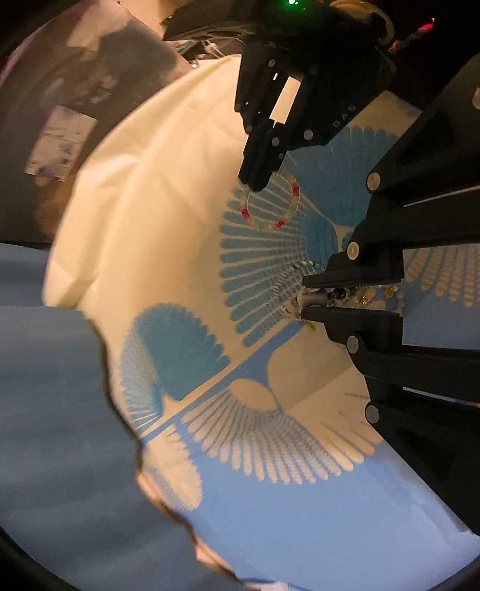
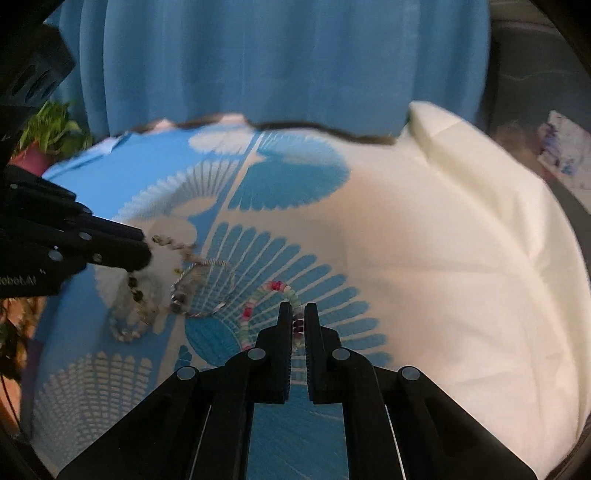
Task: Organize jewelry
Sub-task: 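Grasp a black-and-white bead bracelet with the left tool while the right tool grasps a pink bead bracelet, then carry the black bead and pink bead bracelets toward the copper tray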
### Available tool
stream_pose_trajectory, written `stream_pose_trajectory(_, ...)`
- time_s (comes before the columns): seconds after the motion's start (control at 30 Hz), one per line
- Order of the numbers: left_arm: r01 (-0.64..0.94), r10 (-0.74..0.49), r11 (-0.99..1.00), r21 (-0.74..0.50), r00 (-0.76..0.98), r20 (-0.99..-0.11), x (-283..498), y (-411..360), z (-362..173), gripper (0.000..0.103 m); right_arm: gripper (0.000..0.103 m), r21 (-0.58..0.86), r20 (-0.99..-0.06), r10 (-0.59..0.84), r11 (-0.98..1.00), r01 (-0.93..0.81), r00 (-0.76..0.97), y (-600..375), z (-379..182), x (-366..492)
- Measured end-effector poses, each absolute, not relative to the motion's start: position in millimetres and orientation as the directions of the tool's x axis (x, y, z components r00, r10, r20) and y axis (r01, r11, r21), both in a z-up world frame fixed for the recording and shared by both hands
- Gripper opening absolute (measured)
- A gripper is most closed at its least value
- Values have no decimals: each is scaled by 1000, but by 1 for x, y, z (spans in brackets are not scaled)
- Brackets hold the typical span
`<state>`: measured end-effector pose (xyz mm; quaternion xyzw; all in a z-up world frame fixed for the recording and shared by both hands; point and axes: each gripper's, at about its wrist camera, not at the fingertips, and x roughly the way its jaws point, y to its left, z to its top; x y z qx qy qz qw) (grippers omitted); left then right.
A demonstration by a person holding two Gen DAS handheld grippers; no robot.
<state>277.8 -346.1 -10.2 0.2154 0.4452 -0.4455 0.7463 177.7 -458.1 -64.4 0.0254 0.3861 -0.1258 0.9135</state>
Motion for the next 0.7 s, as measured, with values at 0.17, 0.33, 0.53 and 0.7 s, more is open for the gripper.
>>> stream_pose_trajectory(0.17, 855, -537, 510, -97, 228, -812, 252, -326, 31, 7, 6, -61, -675, -239, 961, 270, 698, -455, -26, 149)
stream_pose_trajectory(0.33, 837, -545, 539, -96, 259, -798, 222, -309, 55, 7, 6, -64, -660, -252, 957, 281, 708, -443, -2, 114)
stream_pose_trajectory(0.53, 836, -535, 545, -70, 282, -797, 166, -276, 68, 7, 6, -76, -646, -258, 958, 277, 718, -419, 17, 60)
stream_pose_trajectory(0.7, 835, -539, 545, -74, 281, -794, 116, -240, 74, 7, 6, -81, -644, -238, 966, 244, 728, -385, 25, 9)
